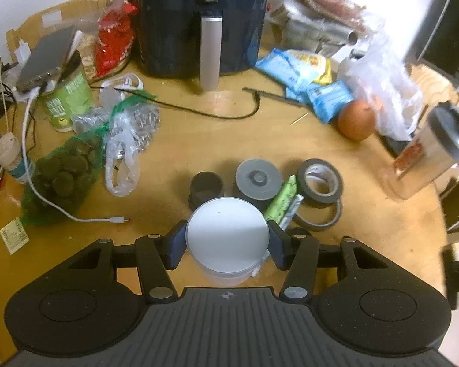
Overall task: Organize objects
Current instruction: 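Grasp the white jar with the left gripper while the right gripper carries the power bank over the box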
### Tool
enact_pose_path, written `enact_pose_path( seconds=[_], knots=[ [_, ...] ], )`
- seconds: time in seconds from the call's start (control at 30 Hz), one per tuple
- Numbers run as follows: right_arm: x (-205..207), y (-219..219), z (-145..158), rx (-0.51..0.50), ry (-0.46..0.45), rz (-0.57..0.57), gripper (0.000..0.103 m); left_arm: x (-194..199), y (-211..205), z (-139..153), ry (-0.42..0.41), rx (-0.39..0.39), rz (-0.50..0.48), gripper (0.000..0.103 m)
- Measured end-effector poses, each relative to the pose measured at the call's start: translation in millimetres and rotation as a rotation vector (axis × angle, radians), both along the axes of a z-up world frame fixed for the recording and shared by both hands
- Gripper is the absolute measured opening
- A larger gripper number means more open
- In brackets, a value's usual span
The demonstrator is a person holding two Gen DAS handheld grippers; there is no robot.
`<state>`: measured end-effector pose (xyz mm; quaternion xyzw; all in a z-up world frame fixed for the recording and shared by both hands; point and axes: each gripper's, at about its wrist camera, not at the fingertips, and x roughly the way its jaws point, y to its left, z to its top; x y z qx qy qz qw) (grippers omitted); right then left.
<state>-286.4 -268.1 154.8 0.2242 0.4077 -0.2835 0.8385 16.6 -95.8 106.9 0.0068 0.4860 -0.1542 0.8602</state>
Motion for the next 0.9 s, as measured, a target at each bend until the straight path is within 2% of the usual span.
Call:
enact_pose_path(
  seconds=[0.27,0.5,0.7,0.9],
  knots=[
    [5,9,-7,0.058,-0.008,0.076,0.034,-33,8,30,-0.021,-0.048,0.007,0.053],
    [8,17,-18,0.125,0.000,0.144,0.034,-65,11,40,-0.006,-0.090,0.021,0.053],
    [8,22,-37,0.178,0.033,0.182,0.034,-90,14,33,0.034,-0.113,0.021,0.053],
    [7,26,-52,0.184,0.094,0.198,0.034,-106,15,13,0.095,-0.098,0.030,0.053]
  ],
)
